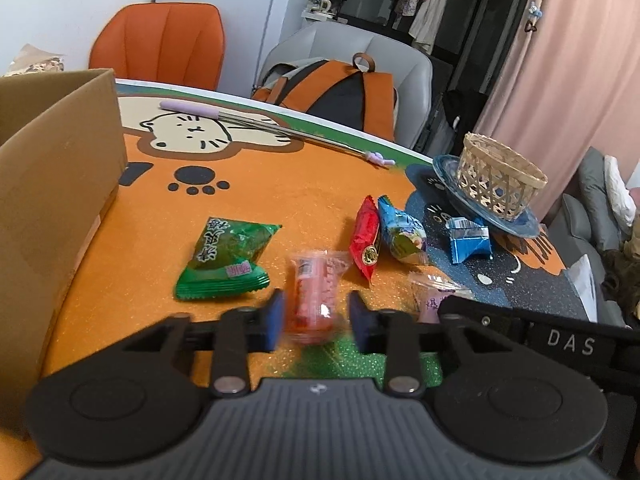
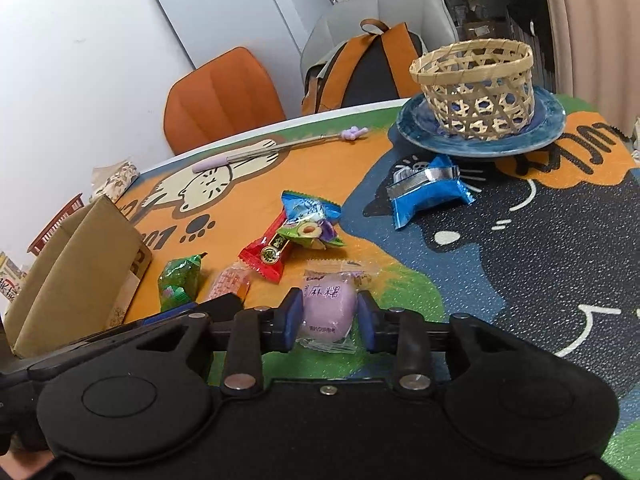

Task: Organize snacks
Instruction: 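Grasp the pink mochi packet with the right gripper while the left grasps the orange candy stick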

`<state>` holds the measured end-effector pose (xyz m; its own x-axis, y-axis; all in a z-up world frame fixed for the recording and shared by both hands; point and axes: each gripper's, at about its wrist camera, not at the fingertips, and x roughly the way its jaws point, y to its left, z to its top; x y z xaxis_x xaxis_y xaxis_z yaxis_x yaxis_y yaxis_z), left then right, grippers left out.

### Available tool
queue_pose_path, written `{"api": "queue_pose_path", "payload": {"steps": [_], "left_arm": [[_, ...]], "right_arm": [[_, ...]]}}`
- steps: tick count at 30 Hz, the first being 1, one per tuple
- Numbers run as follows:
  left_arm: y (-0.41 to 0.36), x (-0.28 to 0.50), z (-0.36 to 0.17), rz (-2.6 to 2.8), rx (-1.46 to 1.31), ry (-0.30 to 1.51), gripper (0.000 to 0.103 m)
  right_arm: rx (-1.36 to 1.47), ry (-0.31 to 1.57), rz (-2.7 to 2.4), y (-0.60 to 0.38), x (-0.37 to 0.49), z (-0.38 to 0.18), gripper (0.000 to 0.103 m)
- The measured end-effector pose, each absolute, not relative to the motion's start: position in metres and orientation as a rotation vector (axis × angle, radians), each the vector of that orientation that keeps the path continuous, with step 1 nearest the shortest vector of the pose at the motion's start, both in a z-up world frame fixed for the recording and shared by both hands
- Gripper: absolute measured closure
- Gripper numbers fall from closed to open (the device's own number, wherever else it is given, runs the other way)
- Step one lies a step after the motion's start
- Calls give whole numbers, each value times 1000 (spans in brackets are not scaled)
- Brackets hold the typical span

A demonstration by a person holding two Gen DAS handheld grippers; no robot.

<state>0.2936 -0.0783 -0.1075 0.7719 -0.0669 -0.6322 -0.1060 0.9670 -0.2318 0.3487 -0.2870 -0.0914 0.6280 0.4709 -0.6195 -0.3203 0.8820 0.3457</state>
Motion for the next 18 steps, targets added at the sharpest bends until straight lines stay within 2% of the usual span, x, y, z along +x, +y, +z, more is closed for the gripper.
{"api": "queue_pose_path", "payload": {"steps": [4,9,12,14,18], "left_arm": [[-77,291,-107,15,-261,695,80],[-73,282,-105,15,-256,697,82],[-70,278,-104,16,-260,699,83],[-66,272,-103,19,-262,702,84],[-59,258,-93,21,-258,697,85]], "right_arm": [[201,761,458,-284,348,-92,45],[144,745,470,-271,346,-96,42],[50,712,445,-260,341,-98,51],[20,698,424,-259,339,-98,62],[38,699,433,-263,337,-96,67]]}}
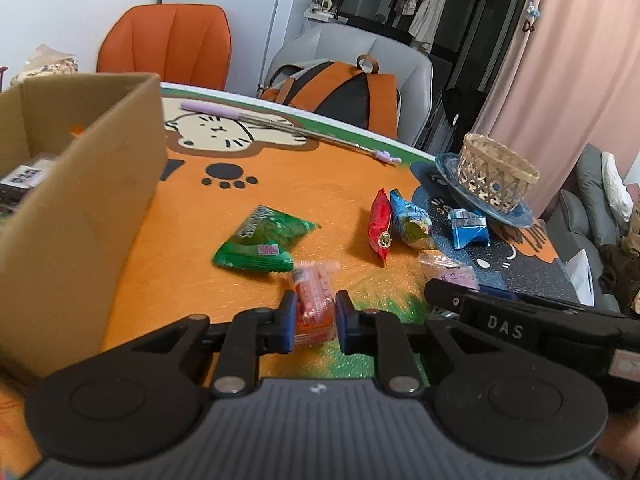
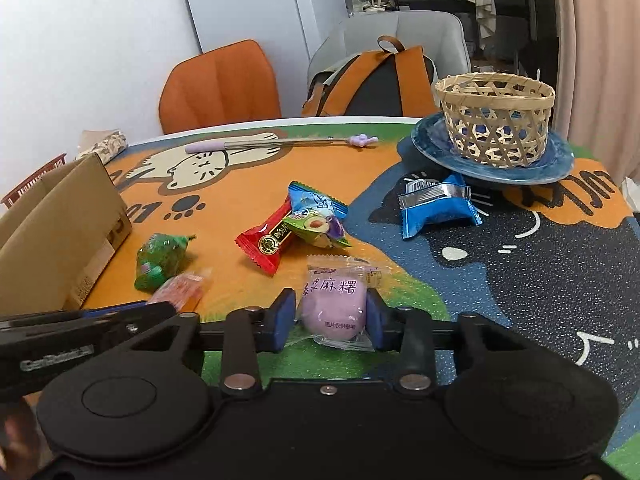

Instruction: Organize snacks

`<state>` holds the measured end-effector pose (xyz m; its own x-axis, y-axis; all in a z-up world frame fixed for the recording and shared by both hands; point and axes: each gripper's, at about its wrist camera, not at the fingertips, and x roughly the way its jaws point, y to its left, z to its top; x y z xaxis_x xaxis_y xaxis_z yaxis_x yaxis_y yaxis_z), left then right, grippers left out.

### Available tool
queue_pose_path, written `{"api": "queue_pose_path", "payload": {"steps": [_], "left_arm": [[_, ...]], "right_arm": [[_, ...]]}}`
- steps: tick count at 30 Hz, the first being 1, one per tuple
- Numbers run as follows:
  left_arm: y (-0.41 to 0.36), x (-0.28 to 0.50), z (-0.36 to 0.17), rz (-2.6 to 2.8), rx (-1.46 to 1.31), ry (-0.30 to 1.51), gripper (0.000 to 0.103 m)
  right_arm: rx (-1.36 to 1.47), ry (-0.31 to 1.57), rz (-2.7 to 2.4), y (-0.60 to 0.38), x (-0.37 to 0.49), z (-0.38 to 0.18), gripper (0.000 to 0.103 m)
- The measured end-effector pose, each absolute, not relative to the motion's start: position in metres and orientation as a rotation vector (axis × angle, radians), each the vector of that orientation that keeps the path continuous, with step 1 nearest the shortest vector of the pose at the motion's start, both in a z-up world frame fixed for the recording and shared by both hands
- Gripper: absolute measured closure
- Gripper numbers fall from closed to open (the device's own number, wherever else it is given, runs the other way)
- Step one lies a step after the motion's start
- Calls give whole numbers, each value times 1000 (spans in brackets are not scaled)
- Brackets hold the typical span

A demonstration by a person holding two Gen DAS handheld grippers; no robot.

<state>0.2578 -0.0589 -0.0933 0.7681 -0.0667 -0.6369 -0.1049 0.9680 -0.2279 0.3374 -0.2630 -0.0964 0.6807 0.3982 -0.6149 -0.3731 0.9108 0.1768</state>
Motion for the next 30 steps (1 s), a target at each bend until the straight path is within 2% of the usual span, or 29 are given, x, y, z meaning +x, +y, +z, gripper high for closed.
{"api": "queue_pose_path", "payload": {"steps": [9,22,26,30], "left_arm": [[-43,234,-79,7,-287,689,87],[-34,214,-91,-7,-302,751,85],[-38,215,-91,-1,-265,745,80],[-41,216,-90,10,-260,728,52]], "right_arm": [[70,683,449,-257,312,-79,70],[115,695,435,-262,279,-81,70],[124,694,432,-266,274,-82,70],[125,694,425,-270,270,-82,70]]}}
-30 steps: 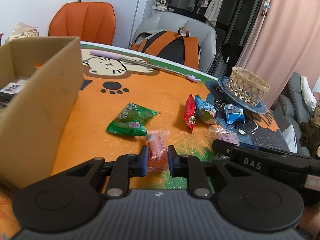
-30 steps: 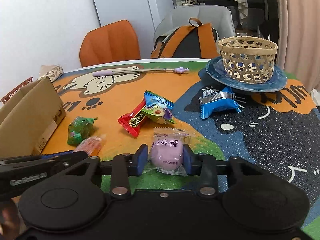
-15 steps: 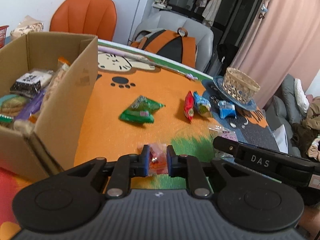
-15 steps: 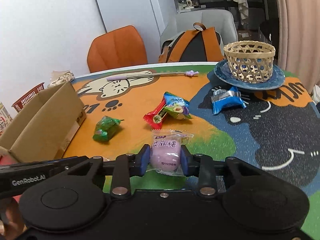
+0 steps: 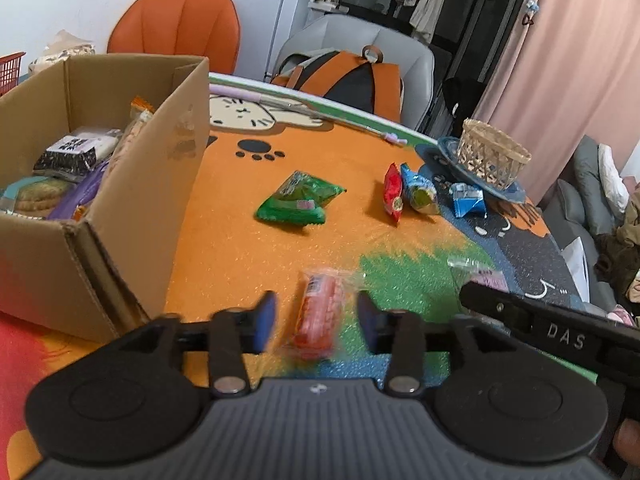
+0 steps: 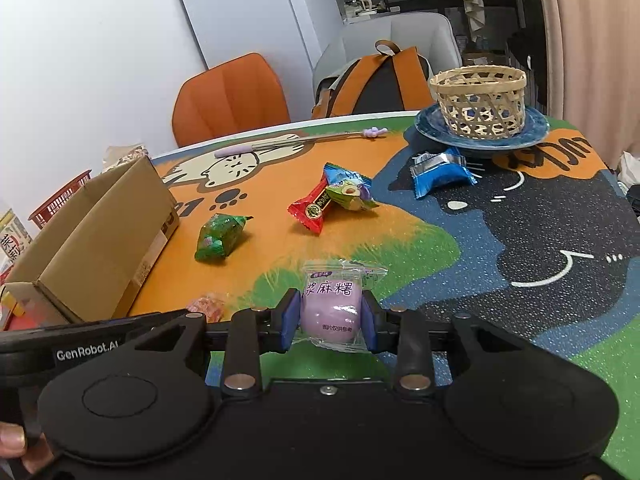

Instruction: Organize snacks

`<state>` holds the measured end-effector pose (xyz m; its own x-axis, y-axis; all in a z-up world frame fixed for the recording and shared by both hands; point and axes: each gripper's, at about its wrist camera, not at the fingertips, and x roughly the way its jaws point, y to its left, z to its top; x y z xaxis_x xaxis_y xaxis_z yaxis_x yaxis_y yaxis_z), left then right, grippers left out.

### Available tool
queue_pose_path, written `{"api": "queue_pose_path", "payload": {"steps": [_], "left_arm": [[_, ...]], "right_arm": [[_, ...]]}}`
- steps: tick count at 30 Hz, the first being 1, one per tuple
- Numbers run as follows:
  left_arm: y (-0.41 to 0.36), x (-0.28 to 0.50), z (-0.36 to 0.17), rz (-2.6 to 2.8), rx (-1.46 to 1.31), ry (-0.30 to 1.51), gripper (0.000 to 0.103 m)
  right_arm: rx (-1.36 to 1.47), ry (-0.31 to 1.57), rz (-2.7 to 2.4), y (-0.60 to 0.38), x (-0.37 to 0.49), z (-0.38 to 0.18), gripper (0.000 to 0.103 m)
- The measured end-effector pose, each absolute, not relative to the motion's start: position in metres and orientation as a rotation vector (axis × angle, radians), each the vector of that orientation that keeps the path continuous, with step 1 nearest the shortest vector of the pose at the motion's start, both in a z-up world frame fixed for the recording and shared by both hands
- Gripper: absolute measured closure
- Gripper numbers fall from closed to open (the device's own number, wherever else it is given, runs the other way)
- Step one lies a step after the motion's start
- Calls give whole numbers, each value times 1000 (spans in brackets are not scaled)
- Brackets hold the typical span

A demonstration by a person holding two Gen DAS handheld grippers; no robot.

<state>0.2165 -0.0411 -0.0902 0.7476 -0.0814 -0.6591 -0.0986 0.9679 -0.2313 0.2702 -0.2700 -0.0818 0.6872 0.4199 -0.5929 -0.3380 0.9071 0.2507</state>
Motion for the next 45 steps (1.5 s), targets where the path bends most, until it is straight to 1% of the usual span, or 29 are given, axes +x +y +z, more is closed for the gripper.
{"api": "queue_pose_path", "payload": {"steps": [1,2,5,6,8,9,10,11,12,17,18,19,23,28,29,30,32,33,34,35,36,37,39,45], "left_arm": [[-42,216,-90,7,-254,720,48],[-44,217,-91,6,-245,716,48],[-46,219,-96,-6,-247,740,49],[-47,220,-98,-3,-247,748,51],[-49,219,-100,3,-220,745,59],[-50,219,-101,3,-205,751,71],[-50,219,-101,1,-202,751,79],[-48,219,-100,-5,-215,750,80],[-46,218,-98,-12,-227,743,85],[-41,213,-84,-17,-228,694,89],[-40,213,-82,-17,-232,687,92],[-38,212,-78,-18,-237,680,103],[-32,208,-65,-19,-239,641,103],[-26,209,-65,-28,-263,660,103],[-25,210,-66,-21,-271,669,102],[-24,210,-68,-14,-273,674,100],[-23,211,-72,-12,-274,689,99],[-23,212,-75,-11,-268,703,94],[-25,213,-77,-8,-260,716,83],[-26,214,-80,-3,-250,727,75],[-27,214,-82,4,-242,727,56],[-28,212,-83,12,-237,717,44],[-29,207,-85,6,-229,698,39],[-20,191,-90,1,-260,663,36]], "right_arm": [[127,695,424,-271,270,-82,70],[131,695,422,-272,269,-82,70],[142,692,409,-276,269,-82,70],[144,691,409,-277,269,-81,70],[142,691,411,-277,268,-81,70],[140,691,414,-276,267,-81,70],[137,691,417,-275,267,-81,70],[134,692,420,-273,266,-80,70],[131,691,426,-271,266,-79,70],[117,679,451,-260,262,-72,70],[113,674,455,-257,262,-70,70],[111,671,459,-255,262,-68,70],[101,653,478,-245,259,-59,70],[97,646,494,-235,259,-55,70],[98,647,494,-234,259,-56,70],[97,650,494,-234,259,-57,70],[96,656,492,-233,258,-59,70],[95,660,489,-234,258,-61,70],[96,663,486,-235,258,-62,70],[98,666,483,-236,258,-63,70],[99,668,480,-236,258,-63,70],[100,668,477,-237,257,-64,70],[101,669,472,-239,257,-65,70],[101,674,449,-243,256,-68,70]]}}
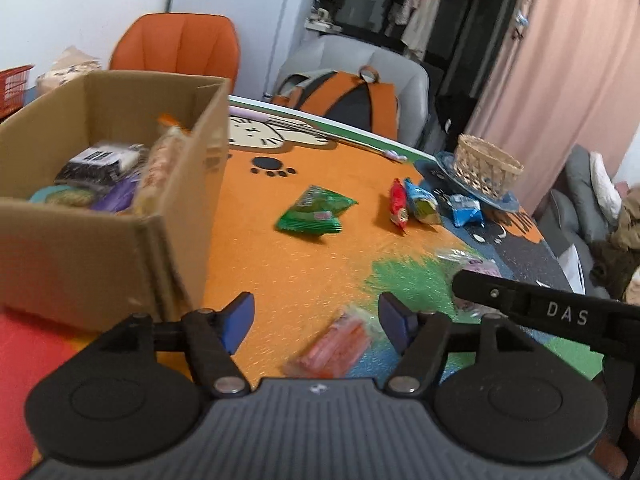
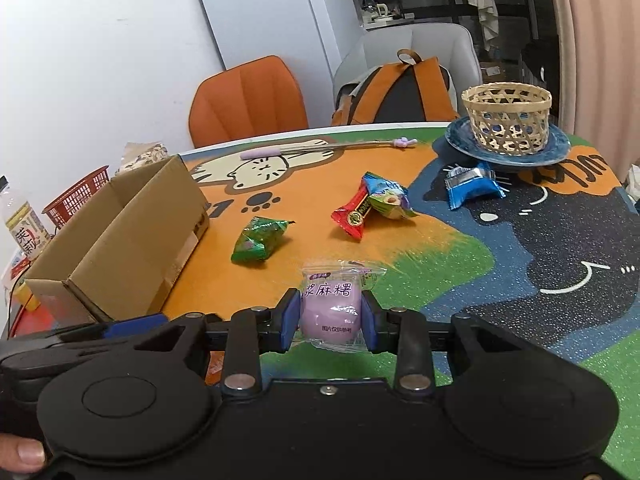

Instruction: Organize snacks

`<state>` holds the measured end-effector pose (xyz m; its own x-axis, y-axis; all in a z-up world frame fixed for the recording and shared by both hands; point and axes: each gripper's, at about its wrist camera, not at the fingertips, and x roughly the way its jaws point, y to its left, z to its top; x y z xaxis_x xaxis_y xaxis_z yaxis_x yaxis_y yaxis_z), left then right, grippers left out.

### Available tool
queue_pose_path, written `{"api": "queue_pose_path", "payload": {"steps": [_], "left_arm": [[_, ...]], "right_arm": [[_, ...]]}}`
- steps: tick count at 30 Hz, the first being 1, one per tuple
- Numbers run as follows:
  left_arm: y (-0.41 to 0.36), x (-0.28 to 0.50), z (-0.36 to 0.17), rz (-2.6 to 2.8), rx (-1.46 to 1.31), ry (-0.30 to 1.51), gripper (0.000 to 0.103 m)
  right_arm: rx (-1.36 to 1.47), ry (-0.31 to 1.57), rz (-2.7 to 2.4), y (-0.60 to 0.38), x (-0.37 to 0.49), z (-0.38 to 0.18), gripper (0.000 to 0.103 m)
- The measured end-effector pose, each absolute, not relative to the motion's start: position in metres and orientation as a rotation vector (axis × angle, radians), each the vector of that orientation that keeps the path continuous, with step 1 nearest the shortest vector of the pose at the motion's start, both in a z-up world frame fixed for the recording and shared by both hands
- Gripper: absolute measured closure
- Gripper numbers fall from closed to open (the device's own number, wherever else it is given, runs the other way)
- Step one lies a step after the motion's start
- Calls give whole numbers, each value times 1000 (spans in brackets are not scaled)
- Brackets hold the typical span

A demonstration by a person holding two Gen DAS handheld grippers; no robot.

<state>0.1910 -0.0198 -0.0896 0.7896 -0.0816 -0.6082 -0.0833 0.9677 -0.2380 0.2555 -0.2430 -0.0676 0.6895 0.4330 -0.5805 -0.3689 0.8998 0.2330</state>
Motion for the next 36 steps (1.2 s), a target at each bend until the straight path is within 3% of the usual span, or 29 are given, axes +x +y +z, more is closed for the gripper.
{"api": "queue_pose_path", "payload": {"steps": [27,36], "left_arm": [[-10,167,-90,-62,-235,616,36],[-18,179,-101,-83,-233,644,45]], "right_arm": [[98,704,463,-235,249,-83,71],[67,738,475,-228,249,-93,66]]}}
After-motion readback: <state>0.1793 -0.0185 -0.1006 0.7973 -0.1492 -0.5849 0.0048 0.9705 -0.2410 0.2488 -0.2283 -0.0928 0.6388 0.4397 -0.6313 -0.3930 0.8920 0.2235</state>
